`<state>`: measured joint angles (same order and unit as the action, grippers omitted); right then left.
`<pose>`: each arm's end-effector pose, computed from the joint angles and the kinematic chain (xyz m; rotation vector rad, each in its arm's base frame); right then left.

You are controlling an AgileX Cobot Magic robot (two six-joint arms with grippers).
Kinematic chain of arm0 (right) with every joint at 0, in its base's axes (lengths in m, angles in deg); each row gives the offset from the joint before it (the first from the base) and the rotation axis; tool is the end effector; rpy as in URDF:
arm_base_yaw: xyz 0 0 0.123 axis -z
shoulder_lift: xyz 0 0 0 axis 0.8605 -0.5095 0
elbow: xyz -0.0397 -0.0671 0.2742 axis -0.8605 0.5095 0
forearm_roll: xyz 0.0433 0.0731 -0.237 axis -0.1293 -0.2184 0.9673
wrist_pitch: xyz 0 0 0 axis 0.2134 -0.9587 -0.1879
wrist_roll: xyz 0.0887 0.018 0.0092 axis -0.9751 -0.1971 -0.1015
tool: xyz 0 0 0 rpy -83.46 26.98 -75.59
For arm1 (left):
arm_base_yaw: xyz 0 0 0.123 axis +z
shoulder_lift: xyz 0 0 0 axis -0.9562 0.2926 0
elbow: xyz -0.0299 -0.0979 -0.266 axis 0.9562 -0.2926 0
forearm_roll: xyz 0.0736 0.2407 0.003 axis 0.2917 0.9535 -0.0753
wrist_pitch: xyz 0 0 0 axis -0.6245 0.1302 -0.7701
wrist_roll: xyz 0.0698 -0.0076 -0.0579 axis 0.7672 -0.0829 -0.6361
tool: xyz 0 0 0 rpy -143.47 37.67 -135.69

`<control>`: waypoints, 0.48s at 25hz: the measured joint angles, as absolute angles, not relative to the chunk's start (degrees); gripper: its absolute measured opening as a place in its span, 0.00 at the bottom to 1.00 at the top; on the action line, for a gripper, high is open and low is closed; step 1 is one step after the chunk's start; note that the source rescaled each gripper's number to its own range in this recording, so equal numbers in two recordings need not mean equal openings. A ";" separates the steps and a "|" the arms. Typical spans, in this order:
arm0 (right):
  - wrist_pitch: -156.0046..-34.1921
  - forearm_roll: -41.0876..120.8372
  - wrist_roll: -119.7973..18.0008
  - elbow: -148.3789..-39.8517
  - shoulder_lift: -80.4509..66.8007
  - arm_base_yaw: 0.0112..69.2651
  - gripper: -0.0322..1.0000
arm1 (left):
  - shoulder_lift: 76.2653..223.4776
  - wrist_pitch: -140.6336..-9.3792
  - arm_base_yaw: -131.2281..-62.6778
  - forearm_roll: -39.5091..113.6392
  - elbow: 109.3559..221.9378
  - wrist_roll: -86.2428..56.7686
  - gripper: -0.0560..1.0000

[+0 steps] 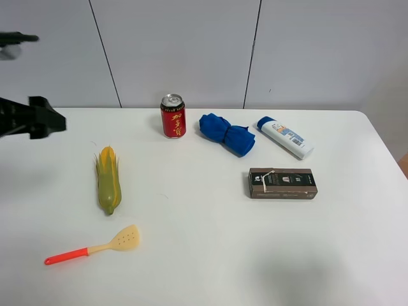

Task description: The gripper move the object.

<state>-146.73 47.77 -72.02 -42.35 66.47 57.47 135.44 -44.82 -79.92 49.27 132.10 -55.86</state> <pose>-0.0048 -0.0001 0.2761 -0.0649 2.0457 0.0018 0.2040 -0.0260 0.3121 -0.0177 2.3035 -0.1498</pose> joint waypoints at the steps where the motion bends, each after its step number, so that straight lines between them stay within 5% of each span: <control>1: -146.73 47.77 -72.02 -42.35 66.47 57.47 1.00 | 134.93 -43.82 -76.92 49.44 133.16 -54.19 0.99; 6: -146.73 47.77 -72.02 -42.35 66.47 57.47 1.00 | 131.10 -38.52 -65.08 49.81 136.69 -47.03 0.99; 12: -146.73 47.77 -72.02 -42.35 66.47 57.47 1.00 | 121.29 -26.86 -61.98 49.95 140.24 -45.01 0.99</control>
<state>-146.73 47.77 -72.02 -42.35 66.47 57.47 121.29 -26.86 -61.98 49.95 140.24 -45.01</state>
